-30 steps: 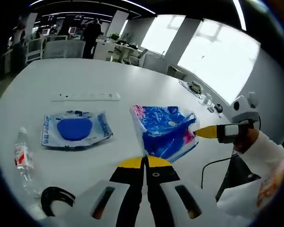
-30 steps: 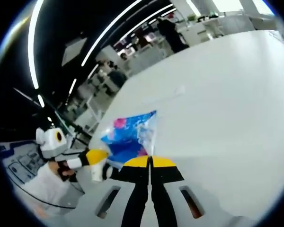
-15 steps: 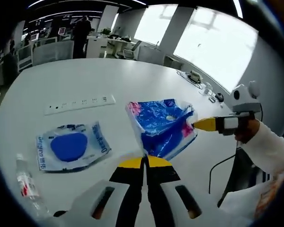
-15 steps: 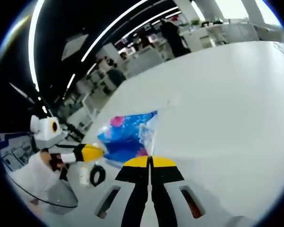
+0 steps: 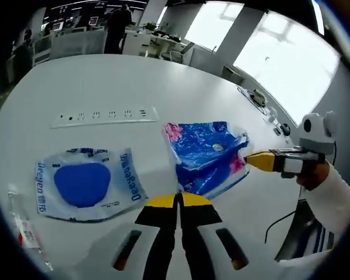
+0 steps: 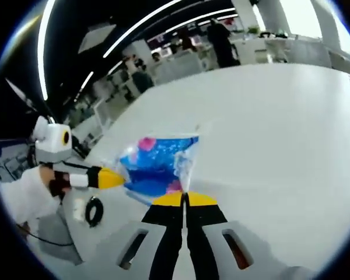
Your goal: Arrange the tabletop items into an orderly group along one side of the table until the central work area is clear of visible clutter.
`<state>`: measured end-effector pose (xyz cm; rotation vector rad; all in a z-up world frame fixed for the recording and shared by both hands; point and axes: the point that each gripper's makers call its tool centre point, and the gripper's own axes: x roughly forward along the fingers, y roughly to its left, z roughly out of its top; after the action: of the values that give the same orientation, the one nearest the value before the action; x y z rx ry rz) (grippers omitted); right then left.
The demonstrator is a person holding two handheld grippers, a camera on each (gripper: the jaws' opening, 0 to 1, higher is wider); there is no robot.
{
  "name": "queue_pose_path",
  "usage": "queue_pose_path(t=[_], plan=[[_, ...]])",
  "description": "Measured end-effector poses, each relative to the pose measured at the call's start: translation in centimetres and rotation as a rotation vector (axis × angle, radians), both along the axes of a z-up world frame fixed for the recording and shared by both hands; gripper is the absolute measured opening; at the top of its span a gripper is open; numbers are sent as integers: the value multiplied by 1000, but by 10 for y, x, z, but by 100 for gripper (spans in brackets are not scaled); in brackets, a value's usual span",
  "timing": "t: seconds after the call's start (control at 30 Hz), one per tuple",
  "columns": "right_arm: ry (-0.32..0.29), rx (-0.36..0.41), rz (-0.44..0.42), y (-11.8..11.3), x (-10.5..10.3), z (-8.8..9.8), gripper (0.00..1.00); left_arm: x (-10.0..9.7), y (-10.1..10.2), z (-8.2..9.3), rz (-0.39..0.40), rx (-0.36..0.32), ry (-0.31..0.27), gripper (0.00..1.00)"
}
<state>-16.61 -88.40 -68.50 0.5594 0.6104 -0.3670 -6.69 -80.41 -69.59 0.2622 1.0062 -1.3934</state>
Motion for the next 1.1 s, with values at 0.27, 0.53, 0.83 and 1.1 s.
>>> queue_pose_path(t=[0.27,0.53,0.83,1.1], plan=[[18,45,-33,-15,9,-28,0,8,-8,-24,80,61,45,0],[43,81,-34,-18,15,-51,0,18,-13,-38,104,86,49,0],[62,102,-17,-15,18,-67,0,20,-10,-48,107,112,50,0],[84,99,-6,-11,17,-79,0,20,-10,-55,108,128,45,0]])
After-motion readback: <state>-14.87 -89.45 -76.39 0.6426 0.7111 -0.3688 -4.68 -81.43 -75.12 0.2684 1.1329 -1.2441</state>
